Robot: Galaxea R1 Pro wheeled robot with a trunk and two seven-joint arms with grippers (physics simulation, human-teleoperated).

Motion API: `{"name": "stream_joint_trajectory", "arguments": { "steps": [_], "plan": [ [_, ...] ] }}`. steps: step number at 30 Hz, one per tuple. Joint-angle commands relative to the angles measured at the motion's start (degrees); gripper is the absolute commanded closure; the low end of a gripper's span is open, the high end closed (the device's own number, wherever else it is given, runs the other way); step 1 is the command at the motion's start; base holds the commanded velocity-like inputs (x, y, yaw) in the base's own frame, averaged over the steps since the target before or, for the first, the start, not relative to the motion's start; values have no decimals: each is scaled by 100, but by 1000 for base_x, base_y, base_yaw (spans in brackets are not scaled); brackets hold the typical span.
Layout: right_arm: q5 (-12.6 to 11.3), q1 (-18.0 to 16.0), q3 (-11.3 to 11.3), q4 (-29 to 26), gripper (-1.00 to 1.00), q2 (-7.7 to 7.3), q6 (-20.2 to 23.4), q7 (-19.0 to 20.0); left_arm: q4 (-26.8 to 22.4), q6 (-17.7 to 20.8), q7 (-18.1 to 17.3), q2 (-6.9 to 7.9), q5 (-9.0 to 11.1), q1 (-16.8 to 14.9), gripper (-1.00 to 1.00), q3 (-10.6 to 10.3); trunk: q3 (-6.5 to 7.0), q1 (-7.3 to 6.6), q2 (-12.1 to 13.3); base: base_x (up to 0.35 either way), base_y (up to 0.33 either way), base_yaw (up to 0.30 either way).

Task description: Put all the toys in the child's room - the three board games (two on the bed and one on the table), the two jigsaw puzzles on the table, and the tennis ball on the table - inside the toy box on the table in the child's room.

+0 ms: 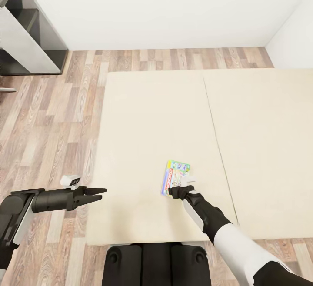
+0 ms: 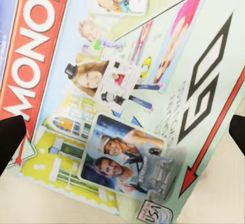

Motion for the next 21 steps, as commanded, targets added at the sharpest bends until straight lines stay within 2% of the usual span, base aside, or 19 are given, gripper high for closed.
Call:
{"name": "stream_joint_trajectory", "arguments": {
  "steps": [1,21],
  "plan": [
    [-64,-4,33,-9,-100,-4,18,-55,0,61,-21,3,0,-1,-100,-1,-6,3,-9,0,160,0],
    [-64,-4,33,-9,-100,-3,18,-55,0,61,-16,3,0,-1,-100,-1,-6,3,-9,0,160,0]
  ]
}}
